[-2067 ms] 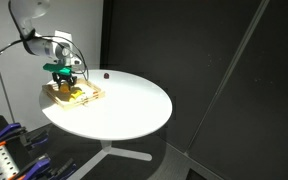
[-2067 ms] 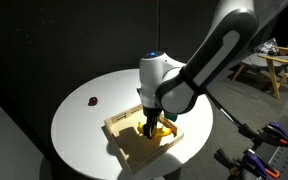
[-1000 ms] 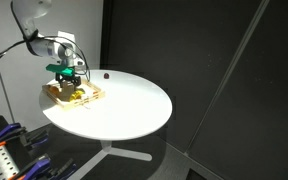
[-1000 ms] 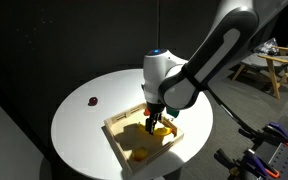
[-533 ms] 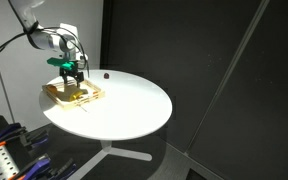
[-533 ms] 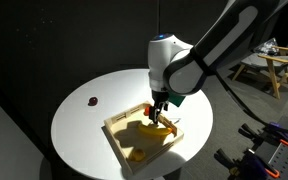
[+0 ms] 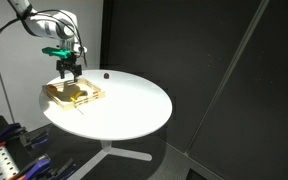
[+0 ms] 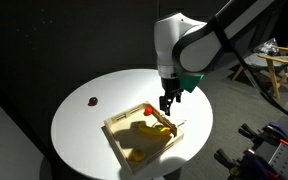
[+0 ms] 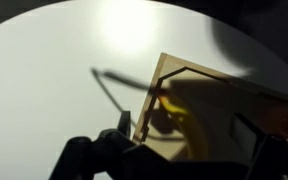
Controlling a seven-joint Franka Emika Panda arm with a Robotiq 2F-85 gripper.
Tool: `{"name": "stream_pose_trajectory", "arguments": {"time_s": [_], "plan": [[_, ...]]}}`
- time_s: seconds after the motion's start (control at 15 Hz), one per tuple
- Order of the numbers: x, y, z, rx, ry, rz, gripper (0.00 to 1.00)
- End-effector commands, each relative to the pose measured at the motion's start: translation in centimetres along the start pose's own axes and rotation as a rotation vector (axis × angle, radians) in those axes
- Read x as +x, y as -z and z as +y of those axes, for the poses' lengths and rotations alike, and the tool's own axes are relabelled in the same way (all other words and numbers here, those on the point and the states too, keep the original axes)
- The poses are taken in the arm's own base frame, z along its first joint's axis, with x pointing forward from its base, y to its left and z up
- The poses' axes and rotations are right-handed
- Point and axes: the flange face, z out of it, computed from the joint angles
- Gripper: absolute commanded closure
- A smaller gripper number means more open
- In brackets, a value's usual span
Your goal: Pick up the yellow toy from the table and put it in the tray
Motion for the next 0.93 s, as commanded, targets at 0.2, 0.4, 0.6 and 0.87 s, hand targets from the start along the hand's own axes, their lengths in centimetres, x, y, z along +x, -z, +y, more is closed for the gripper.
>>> {"name": "stream_pose_trajectory", "arguments": {"time_s": [0.2, 0.4, 0.6, 0.87], "plan": [[-4.4, 5.0, 2.3, 0.040, -0.009, -0.105, 0.00], [-6.1, 6.9, 3.0, 0.076, 0.007, -0.122, 0.00], [-7.7, 9.0, 3.8, 0.097, 0.026, -0.117, 0.00], [-9.5, 11.7, 4.7, 0.105, 0.046, -0.078, 0.00]]}}
